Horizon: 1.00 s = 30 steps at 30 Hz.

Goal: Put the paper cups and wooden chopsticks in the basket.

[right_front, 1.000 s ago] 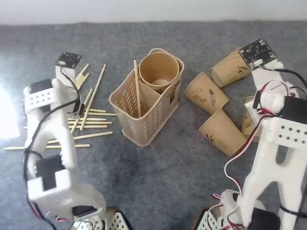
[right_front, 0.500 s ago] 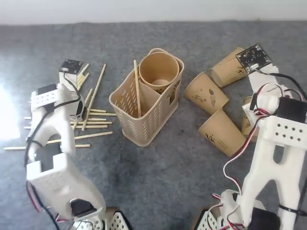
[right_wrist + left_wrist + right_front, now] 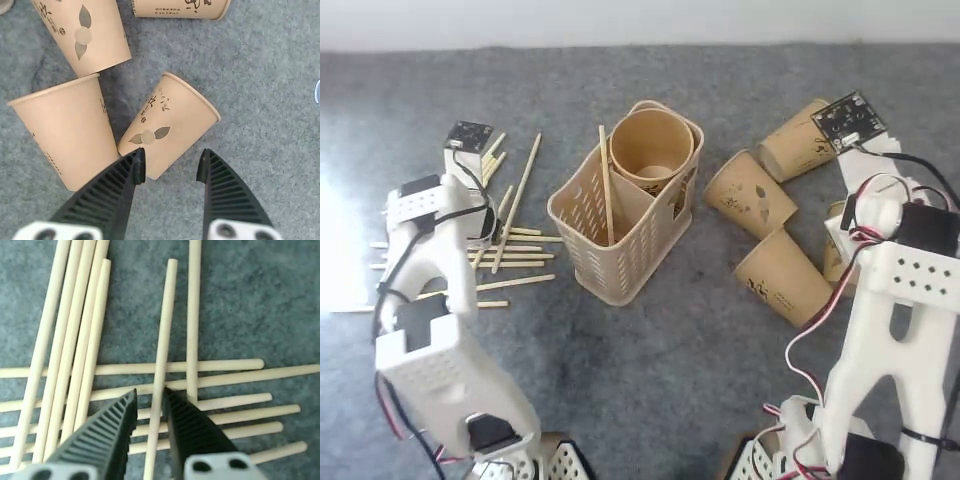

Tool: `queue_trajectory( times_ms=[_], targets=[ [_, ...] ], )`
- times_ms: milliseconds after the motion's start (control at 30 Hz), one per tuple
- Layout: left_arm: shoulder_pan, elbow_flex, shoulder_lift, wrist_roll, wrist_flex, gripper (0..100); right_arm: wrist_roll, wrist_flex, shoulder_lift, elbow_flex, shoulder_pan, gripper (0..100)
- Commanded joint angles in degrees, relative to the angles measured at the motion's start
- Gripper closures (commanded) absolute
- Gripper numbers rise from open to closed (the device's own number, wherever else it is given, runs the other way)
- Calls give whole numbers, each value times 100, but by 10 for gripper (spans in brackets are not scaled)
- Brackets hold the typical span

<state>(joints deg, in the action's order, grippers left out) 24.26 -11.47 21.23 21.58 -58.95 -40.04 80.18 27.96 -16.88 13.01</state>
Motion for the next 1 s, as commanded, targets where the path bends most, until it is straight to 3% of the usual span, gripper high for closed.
queue_trajectory(
  times_ms=[0,167,333,567,967],
  targets=[
    [18,127,9,246,-290,959,26,-101,31,62,31,822],
    [18,127,18,264,-492,963,-35,-198,31,88,40,822],
    [26,136,-70,246,-545,984,-563,-549,31,88,75,822],
    [35,277,-1037,237,-888,986,-677,-752,-136,624,40,822],
    [-246,295,-1978,369,-1705,991,-712,-338,-1859,1802,303,822]
  ],
)
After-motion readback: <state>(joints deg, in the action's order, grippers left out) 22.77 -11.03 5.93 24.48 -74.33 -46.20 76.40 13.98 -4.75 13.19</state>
